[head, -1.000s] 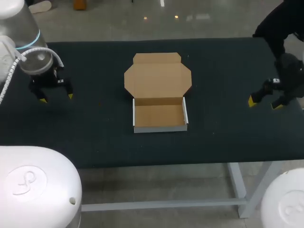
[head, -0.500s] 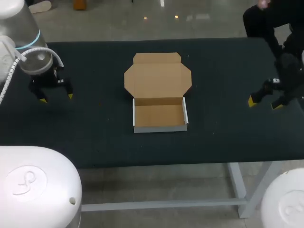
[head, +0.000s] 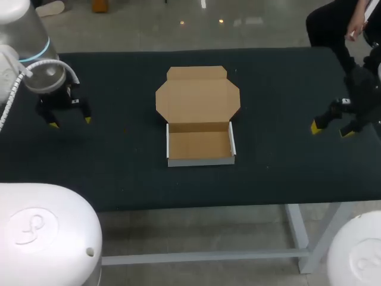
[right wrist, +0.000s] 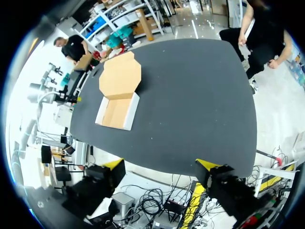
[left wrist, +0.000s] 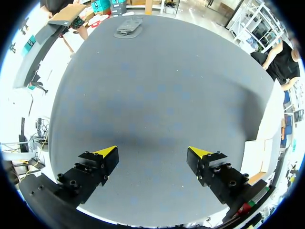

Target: Assemble the packaging by folding the flat box into shape, placing the metal phone stand inside, and closing the box properly

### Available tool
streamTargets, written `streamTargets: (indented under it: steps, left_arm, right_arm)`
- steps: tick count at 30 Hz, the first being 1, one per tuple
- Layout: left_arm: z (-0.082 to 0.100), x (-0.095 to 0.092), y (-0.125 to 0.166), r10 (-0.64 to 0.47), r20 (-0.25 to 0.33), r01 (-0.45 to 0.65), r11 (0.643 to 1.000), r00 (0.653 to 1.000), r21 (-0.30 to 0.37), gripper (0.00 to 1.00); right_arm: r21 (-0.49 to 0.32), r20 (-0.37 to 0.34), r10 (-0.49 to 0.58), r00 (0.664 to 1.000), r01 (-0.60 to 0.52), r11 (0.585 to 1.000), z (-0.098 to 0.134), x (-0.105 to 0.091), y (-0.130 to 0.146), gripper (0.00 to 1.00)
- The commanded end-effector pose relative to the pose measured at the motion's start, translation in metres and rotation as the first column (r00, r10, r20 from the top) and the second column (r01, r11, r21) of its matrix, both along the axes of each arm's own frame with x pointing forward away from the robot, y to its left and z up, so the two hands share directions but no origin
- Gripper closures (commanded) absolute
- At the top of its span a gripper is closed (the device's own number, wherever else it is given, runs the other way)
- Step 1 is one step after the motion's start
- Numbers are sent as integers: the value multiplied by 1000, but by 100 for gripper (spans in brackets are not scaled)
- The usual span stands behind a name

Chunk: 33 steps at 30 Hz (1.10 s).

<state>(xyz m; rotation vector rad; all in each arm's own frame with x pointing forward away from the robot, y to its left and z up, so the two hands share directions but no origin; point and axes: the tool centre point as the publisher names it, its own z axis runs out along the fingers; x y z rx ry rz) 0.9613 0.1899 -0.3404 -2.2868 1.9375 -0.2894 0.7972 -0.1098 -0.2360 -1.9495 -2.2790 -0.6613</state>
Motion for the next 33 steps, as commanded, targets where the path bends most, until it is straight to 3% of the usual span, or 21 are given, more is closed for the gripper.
streamTargets:
  steps: [1, 18, 33]
  left_arm:
    - [-8, 14, 6, -5, -17, 5, 1000, 1000, 2, 0]
    - [-32, 63, 33, -44, -45, 46, 998, 998, 41, 0]
    - [-38, 97, 54, -54, -29, 56, 997, 998, 53, 0]
  right_arm:
    - [0, -4, 2, 1000, -2, 1000, 2, -1, -1, 0]
    - [0, -4, 2, 1000, -2, 1000, 2, -1, -1, 0]
    - [0, -4, 2, 1000, -2, 1000, 2, -1, -1, 0]
